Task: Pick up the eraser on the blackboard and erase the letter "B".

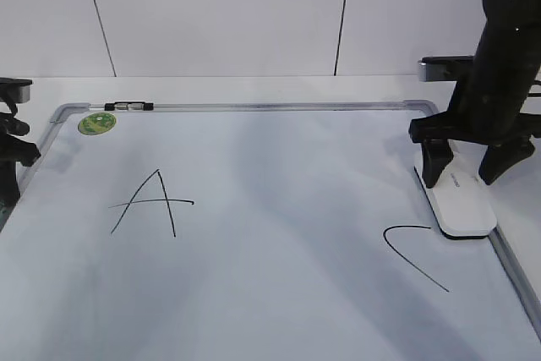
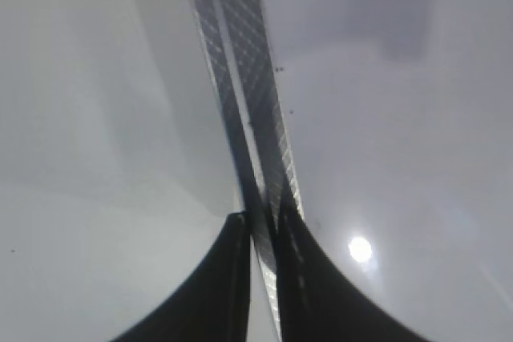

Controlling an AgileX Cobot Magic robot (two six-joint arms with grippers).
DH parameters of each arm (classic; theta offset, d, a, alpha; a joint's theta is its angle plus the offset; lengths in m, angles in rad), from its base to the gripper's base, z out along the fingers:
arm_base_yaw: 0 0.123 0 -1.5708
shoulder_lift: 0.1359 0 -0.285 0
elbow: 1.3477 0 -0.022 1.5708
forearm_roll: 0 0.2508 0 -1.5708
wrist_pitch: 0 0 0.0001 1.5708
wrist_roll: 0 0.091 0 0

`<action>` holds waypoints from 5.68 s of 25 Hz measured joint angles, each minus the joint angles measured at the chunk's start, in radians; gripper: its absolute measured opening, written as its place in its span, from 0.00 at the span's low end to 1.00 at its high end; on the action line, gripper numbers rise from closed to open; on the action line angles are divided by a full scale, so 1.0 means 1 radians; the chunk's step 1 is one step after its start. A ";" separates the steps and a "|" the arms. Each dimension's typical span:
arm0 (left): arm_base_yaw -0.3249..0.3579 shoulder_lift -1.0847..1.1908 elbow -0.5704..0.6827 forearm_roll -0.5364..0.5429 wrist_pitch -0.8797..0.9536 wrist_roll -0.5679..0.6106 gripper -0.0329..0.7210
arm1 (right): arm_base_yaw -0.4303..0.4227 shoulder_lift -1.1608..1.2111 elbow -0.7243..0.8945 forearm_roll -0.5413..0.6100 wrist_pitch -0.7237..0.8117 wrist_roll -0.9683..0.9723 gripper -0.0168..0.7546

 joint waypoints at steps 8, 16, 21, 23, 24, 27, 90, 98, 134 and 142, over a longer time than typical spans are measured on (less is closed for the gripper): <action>0.000 0.000 0.000 0.000 0.000 0.000 0.10 | 0.000 0.000 -0.044 0.003 0.065 0.000 0.85; 0.000 0.000 0.000 0.000 -0.002 0.000 0.10 | 0.000 0.000 -0.167 0.077 0.074 0.000 0.78; 0.000 0.000 0.000 0.002 -0.004 0.000 0.13 | 0.000 0.000 -0.169 0.119 0.077 0.000 0.75; 0.000 0.000 0.000 0.004 -0.004 0.002 0.16 | 0.000 -0.011 -0.169 0.126 0.079 0.000 0.75; -0.002 0.000 0.000 0.006 -0.006 0.006 0.20 | 0.000 -0.024 -0.169 0.125 0.079 0.000 0.75; -0.002 0.000 -0.003 0.010 -0.008 0.006 0.31 | 0.000 -0.068 -0.169 0.126 0.080 0.000 0.75; -0.002 -1.606 0.613 -0.089 0.296 -0.136 0.37 | 0.000 -1.744 0.729 0.019 0.133 -0.081 0.72; -0.002 -1.780 0.757 -0.111 0.298 -0.093 0.37 | 0.000 -1.935 0.876 -0.003 0.134 -0.095 0.72; -0.039 -1.992 0.806 -0.088 0.150 -0.047 0.37 | -0.068 -1.968 0.984 -0.103 0.021 -0.098 0.71; -0.039 -1.992 0.806 -0.086 0.150 -0.047 0.37 | -0.070 -1.968 0.984 -0.099 0.018 -0.091 0.71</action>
